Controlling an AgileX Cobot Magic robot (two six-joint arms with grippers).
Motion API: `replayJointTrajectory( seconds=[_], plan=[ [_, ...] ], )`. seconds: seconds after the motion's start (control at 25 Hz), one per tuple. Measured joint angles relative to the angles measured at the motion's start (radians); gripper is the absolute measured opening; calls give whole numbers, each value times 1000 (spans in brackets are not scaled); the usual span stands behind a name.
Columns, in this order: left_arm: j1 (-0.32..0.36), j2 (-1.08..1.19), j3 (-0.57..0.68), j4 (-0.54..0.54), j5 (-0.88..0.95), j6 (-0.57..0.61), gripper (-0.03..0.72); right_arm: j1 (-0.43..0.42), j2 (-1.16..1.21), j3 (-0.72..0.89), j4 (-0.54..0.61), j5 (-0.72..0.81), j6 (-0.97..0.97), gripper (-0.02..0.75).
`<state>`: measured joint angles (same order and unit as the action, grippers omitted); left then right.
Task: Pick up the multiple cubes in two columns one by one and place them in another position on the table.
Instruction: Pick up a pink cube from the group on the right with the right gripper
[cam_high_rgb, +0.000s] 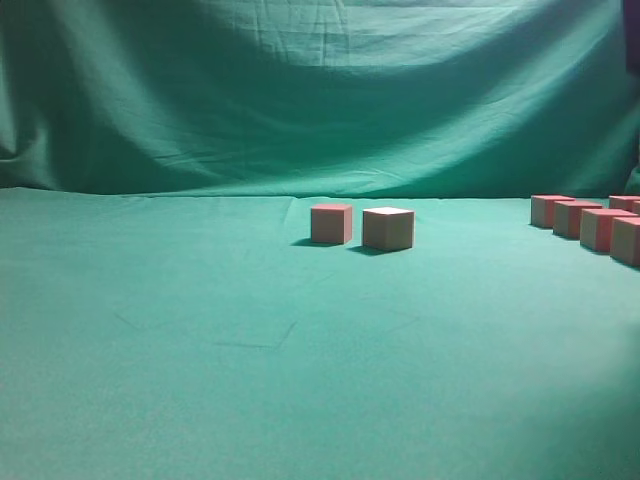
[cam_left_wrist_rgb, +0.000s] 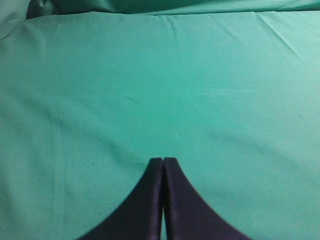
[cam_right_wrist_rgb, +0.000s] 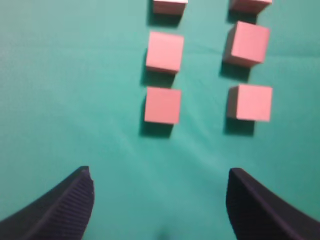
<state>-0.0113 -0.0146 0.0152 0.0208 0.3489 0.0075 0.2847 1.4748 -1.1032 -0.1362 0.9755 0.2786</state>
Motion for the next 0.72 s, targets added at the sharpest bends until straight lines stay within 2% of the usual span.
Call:
replayJointTrajectory(
  seconds=[0.72],
  plan=[
    [0, 0, 0, 0, 0, 0, 0, -8, 298, 0, -40, -187, -6, 540]
  ],
)
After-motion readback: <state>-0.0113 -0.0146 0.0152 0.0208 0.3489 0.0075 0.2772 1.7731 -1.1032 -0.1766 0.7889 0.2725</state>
